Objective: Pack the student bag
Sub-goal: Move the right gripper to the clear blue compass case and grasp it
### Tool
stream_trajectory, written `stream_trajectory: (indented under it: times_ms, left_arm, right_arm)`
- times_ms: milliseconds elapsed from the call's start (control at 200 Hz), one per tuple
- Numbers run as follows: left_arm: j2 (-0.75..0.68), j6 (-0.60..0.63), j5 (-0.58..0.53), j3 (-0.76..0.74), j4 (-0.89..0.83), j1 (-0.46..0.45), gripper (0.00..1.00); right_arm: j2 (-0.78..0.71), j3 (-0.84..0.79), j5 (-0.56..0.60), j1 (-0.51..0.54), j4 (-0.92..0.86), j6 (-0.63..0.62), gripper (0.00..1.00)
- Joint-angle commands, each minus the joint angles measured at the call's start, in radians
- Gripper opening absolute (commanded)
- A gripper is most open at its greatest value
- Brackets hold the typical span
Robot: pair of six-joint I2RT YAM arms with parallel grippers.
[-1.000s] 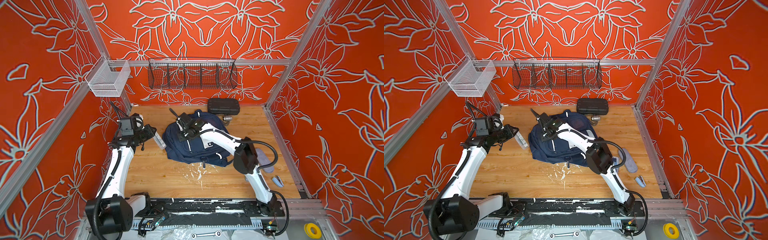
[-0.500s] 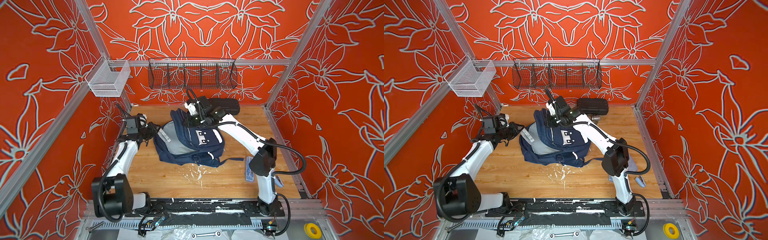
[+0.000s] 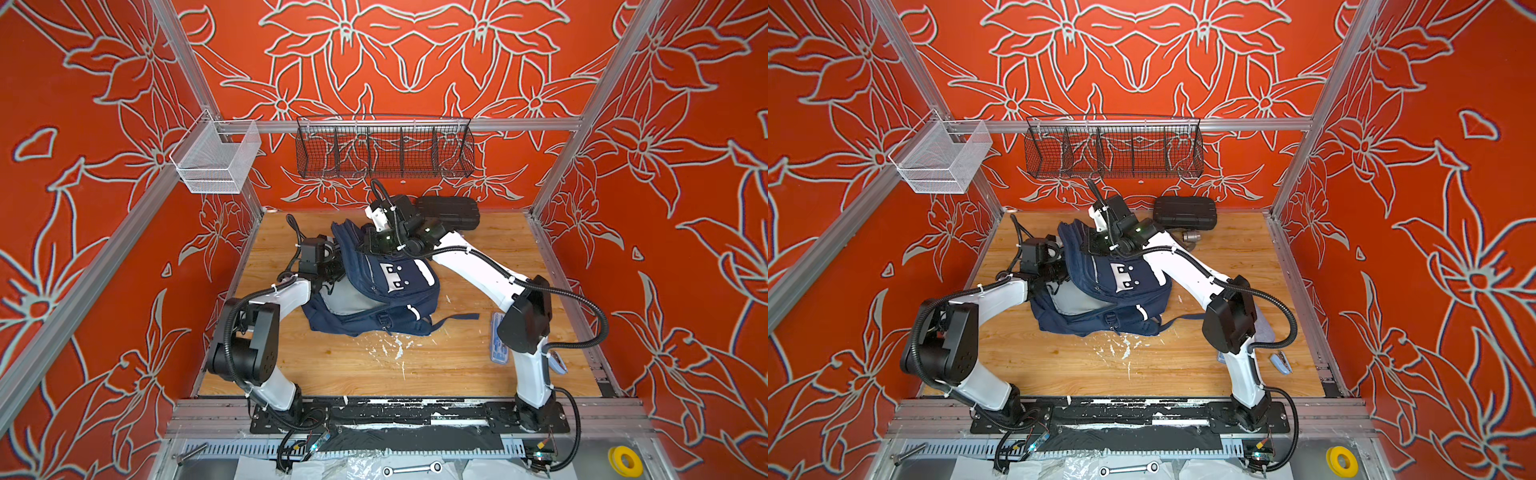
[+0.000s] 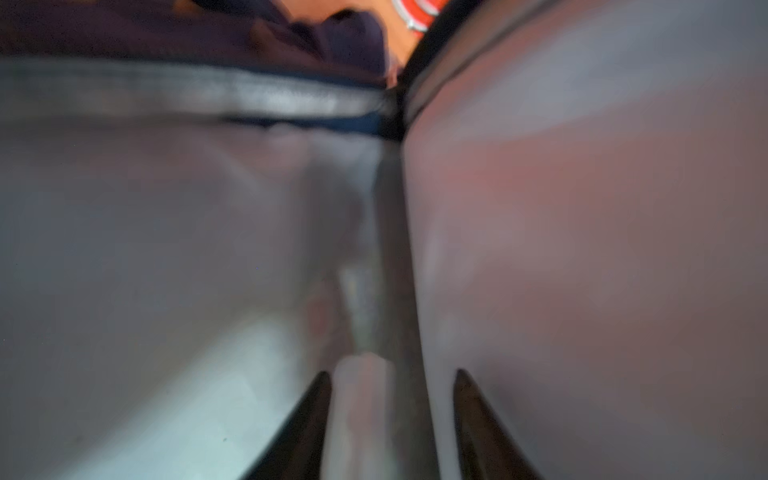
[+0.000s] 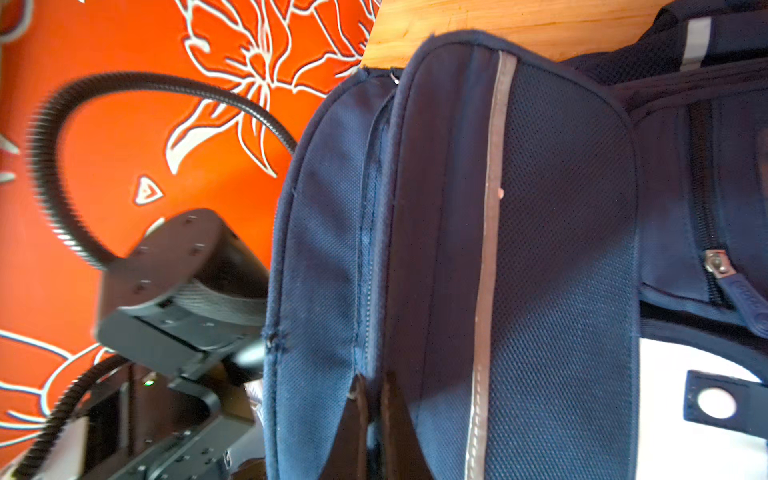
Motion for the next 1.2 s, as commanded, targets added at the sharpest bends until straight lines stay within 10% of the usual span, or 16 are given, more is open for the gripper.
stream_trajectory:
  times_ms: [0,385,530,716,1196]
  left_arm:
    - [-0.073,0.069,-0.069,0.049,-0.033,-0.001,0.83]
    - [-0.38,0.198,-0.325,0.055,-0.486,0.049,0.98]
    - [-0.432,0.261,-0.276,0.06,-0.511,0.058,1.0]
    - [-0.419,0.343,-0.253,0.147,-0.591,0.057,0.98]
    - [-0.378,0.377,-0.199,0.243,-0.58,0.023,0.95]
  right_arm:
    - [0.005,0.011,0.029,-0.003,0.101,0.029,0.0]
    - [0.055,0.024,0.094,-0.004,0.024,-0.072,0.02]
    - [0.073,0.053,0.141,-0.004,-0.057,-0.157,0.15]
    - [0.012,0.074,0.281,-0.006,-0.262,-0.302,0.55]
    - [-0.642,-0.98,0.54,-0.167,-0.297,0.042,0.77]
